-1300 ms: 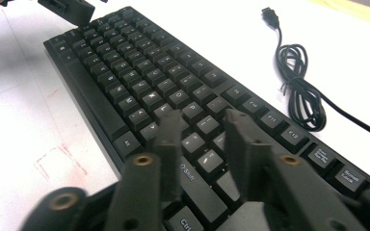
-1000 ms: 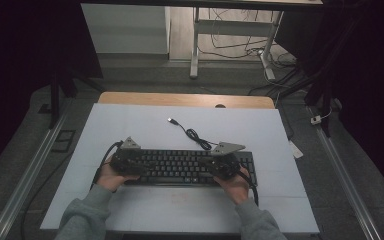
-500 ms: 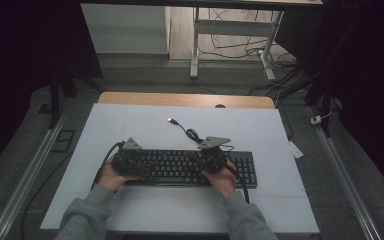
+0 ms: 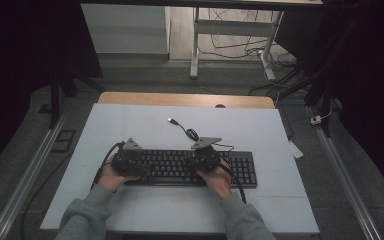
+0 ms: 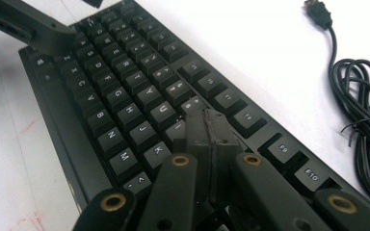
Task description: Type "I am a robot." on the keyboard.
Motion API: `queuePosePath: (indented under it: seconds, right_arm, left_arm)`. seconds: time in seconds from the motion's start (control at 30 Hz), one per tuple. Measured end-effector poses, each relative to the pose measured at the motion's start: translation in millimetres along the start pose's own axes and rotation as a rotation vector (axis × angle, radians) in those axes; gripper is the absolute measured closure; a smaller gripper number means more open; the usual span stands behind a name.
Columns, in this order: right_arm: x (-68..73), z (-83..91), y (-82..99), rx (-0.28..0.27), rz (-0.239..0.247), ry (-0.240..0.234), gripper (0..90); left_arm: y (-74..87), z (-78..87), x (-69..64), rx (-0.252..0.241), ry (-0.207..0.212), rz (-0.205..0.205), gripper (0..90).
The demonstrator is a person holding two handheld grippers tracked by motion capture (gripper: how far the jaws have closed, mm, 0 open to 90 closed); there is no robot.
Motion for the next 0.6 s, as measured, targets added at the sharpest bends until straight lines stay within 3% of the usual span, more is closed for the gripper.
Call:
queuePosePath:
  seconds: [0.6]
  right_arm:
    - [-3.2,-11.6,4.2,0.026,-0.021,0.012,89.5]
  left_arm:
    - [0.7,-0.3,0.3,0.003,0.001,-0.004,31.6]
Point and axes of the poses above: each handheld gripper's, and its own axes: z roughly backward along the jaws, y roughly out of its underside, x roughly to its left, the point moved 5 cm from there along -z, roughly forward along the jaws, and after that the axes turned 15 degrees about -y, right-handed, at the moved point
